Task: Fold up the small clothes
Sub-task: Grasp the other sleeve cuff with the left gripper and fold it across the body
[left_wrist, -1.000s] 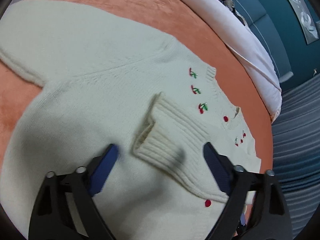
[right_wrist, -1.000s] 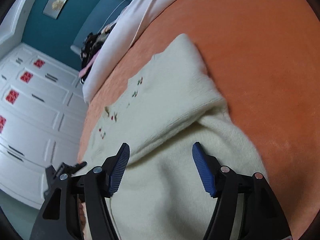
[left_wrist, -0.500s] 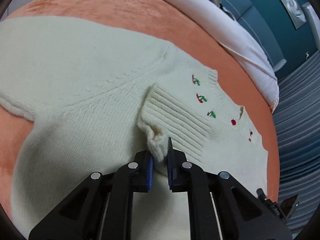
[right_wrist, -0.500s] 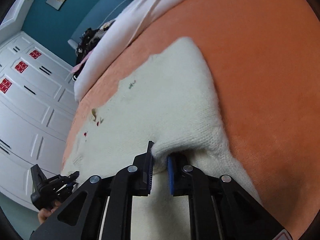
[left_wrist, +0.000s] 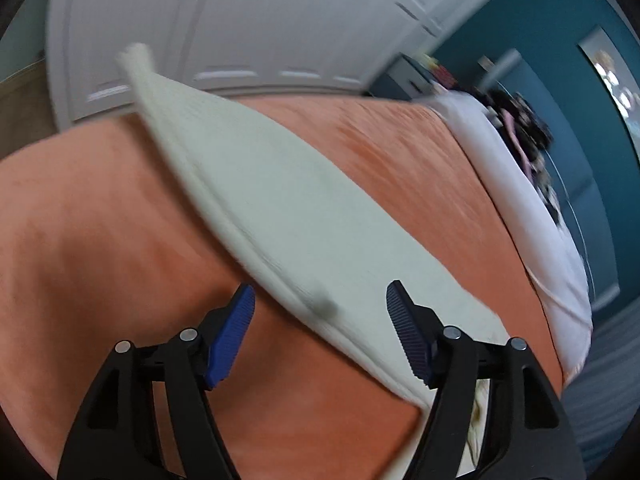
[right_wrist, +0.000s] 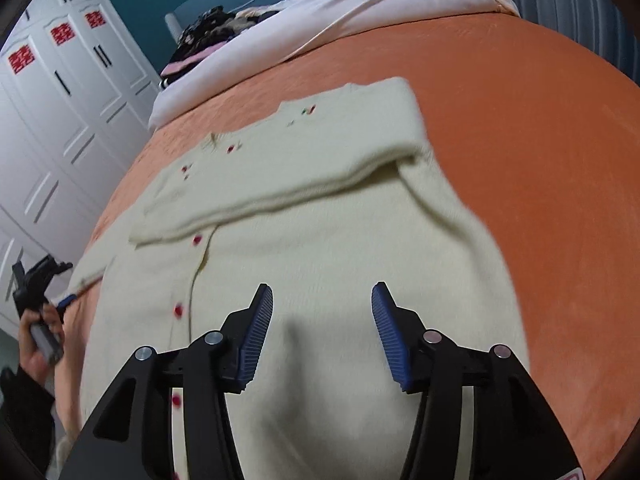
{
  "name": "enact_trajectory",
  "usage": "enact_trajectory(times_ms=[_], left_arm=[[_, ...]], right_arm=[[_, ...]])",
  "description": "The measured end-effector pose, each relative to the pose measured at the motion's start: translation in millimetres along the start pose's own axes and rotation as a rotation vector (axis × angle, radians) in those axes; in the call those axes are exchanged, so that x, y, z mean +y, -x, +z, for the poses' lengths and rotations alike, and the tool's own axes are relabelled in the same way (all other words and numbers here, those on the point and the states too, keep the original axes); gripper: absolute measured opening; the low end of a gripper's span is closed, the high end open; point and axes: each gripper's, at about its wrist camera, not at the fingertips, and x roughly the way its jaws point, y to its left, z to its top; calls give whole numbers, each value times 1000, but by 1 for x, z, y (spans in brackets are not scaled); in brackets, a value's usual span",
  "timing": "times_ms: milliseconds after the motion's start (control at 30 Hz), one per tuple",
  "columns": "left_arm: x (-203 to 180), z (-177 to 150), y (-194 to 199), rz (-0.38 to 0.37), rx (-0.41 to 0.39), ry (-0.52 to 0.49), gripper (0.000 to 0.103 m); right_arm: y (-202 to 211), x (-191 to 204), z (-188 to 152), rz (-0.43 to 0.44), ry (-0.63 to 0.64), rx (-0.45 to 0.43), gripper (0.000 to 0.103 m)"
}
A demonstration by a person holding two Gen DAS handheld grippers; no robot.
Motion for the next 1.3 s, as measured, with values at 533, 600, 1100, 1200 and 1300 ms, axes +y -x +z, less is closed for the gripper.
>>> enact_trajectory(times_ms=[533,600,1100,1200,1300], left_arm=[[-181,16,108,-456,-72,-382,9],[-233,-37,125,-586,15,-494,10],[-148,-197,-3,-322,414,-181,72],[-143,-154,-19,-304,351,-82,73],[-132,-135,-41,-284,352,-4,73]], right_arm=[[37,44,-50,75,23,71,58],[43,37,-48,76,-3,48,59],[15,-20,22,127,-90,7,71],[-14,-15,61,105,-78,-27,72],[-46,-10,85,102,-111,-19,72]])
